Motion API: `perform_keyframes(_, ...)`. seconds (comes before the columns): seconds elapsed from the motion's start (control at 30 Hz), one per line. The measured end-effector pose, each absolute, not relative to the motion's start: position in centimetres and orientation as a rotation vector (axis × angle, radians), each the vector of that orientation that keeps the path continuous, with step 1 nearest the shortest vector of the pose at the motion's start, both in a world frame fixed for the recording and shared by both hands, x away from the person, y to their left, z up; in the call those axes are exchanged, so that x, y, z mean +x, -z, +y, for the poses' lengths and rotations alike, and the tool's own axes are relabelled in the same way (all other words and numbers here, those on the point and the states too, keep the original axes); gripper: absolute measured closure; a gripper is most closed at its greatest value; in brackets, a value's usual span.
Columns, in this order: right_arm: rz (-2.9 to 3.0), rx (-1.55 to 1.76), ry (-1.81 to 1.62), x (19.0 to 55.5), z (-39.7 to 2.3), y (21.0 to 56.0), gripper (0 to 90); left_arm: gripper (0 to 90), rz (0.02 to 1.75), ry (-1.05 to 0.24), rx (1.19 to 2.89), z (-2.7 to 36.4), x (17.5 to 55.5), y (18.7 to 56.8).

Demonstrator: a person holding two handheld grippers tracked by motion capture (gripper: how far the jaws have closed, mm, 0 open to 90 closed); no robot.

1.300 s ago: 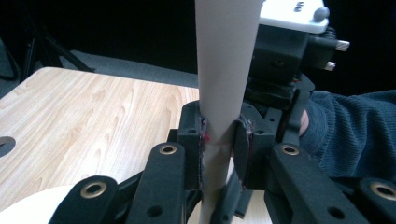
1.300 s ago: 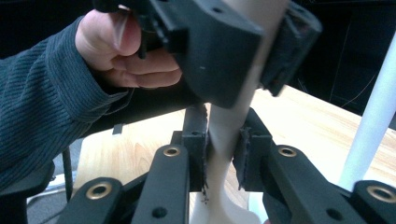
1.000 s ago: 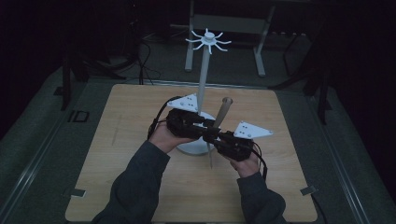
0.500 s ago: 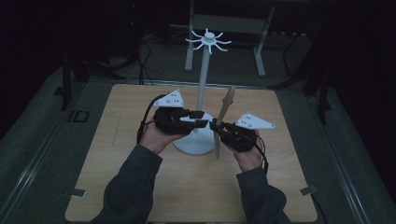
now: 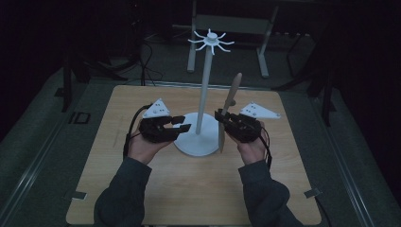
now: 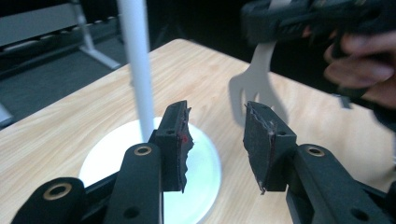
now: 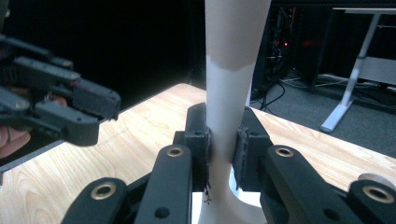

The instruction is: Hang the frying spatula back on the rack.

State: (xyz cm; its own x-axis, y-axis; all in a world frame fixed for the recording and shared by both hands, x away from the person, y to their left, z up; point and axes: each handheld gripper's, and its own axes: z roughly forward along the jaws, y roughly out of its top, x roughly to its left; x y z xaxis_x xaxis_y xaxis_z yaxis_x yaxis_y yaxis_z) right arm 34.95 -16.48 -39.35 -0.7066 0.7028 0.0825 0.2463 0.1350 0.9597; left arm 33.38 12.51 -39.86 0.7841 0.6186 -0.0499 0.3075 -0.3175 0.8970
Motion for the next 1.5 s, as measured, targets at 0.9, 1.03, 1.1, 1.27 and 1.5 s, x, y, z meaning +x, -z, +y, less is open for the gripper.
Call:
perform_keyframes(0.9, 1.989, 0.978, -1.528, 37.0, -16.3, 37.1, 78.2, 58.1, 0.922, -0.511, 1.899, 17.3, 28.8, 48.2)
perform_keyframes(1.03, 1.989, 0.99, -1.513, 37.2, -16.4, 36.8, 78.2, 58.0, 0.958, -0.506, 1.899, 17.8, 28.4, 49.4)
perform_keyframes(1.1, 1.986, 0.99, -1.507, 37.4, -16.4, 36.6, 78.2, 58.1, 0.966, -0.506, 1.892, 18.0, 28.2, 49.8)
perform_keyframes(1.27, 1.991, 0.999, -1.48, 37.8, -16.2, 36.5, 78.3, 58.1, 0.977, -0.522, 1.864, 18.2, 27.8, 50.3)
perform_keyframes(1.5, 1.998, 0.994, -1.445, 38.0, -16.2, 36.2, 78.2, 58.0, 1.001, -0.512, 1.839, 18.6, 27.4, 51.4)
